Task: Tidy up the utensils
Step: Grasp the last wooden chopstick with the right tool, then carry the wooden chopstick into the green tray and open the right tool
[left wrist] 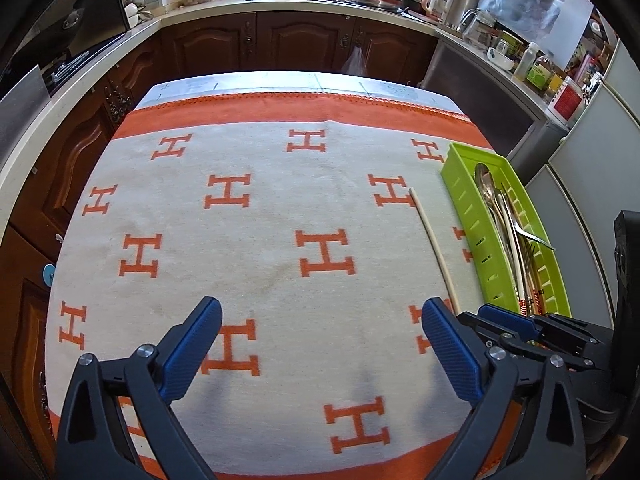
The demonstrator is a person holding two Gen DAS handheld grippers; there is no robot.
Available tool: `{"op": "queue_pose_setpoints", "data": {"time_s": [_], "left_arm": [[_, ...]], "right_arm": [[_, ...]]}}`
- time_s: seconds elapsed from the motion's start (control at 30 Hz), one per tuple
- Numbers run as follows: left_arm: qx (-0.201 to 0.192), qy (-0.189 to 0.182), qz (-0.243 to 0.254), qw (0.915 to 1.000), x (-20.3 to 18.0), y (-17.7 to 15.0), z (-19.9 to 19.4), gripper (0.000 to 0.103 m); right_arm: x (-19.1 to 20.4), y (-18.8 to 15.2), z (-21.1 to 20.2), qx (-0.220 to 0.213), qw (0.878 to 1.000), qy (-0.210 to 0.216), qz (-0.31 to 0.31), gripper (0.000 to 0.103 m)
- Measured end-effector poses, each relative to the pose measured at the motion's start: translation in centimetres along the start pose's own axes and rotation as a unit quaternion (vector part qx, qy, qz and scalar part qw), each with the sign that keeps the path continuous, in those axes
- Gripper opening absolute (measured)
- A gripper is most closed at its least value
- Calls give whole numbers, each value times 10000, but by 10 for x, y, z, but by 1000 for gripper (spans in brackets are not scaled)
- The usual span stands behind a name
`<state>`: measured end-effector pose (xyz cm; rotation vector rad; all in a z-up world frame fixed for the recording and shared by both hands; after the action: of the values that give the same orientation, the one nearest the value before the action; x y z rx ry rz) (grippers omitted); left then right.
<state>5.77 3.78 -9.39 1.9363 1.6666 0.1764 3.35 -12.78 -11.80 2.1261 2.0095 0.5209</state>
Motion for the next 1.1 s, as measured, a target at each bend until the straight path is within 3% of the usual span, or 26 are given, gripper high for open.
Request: {"op": "queue_pose_setpoints", "data": {"time_s": [0.7,0.8,1.0,1.1], "left_arm": [[130,-75,-442,9989,38,-1,13,100],[163,-111,-487,9986,39,-3,16,100],[230,-262,-522,9980,36,-5,18,100],[231,-289,-489,9981,32,-5,16,100]], "right_arm": [[29,37,45,865,9919,-873,-319,37],[33,36,47,968,9930,-594,-332,31],[34,27,40,562,9939,-809,-503,8],[26,19,34,335,9966,-655,-364,6]]}}
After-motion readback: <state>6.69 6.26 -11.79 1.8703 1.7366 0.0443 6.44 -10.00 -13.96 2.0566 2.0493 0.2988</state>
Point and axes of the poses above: each gripper's, at about its wrist camera, not at the fingertips, and z roughly the way its jaws point, x to its left, y to its top, the point moved 1 cm from there along z, roughly the way its jaws point, and after that the axes turned 8 degrees about -y, right-handed, at the moved point
